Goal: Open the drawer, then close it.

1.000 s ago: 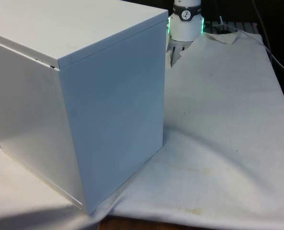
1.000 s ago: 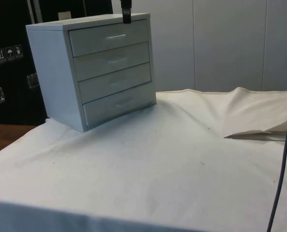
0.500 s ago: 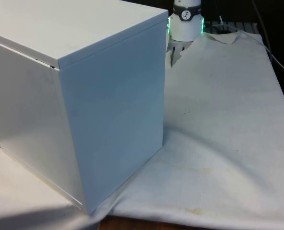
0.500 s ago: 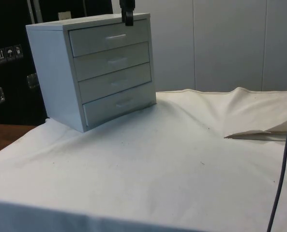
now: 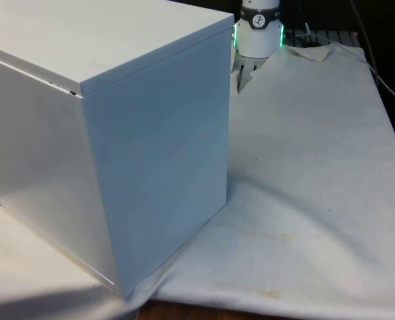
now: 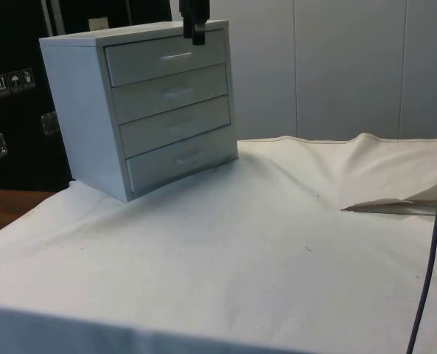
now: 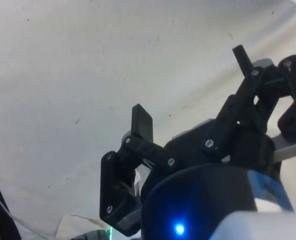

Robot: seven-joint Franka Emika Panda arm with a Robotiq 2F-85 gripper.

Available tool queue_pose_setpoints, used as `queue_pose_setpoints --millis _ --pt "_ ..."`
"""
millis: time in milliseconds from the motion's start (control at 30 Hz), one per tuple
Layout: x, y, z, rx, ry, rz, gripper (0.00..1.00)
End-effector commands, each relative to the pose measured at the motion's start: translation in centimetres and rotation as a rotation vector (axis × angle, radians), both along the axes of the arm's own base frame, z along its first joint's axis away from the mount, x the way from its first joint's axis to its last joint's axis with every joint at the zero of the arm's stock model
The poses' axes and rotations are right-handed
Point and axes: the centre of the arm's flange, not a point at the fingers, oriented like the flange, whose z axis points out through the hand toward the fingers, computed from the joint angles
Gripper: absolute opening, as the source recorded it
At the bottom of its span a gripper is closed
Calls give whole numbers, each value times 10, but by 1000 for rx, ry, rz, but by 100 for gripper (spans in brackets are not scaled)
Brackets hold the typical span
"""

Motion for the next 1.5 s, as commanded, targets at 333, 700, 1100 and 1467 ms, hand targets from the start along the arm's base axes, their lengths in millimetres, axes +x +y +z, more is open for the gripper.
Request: queue_pose_setpoints --millis 333,700,1100,1467 --pt "1 -3 -1 -26 -31 74 100" --pt "2 -3 -2 -50 -46 145 100" --pt "3 -3 -2 -78 -57 209 100" --pt "4 -4 -4 -120 -81 263 100"
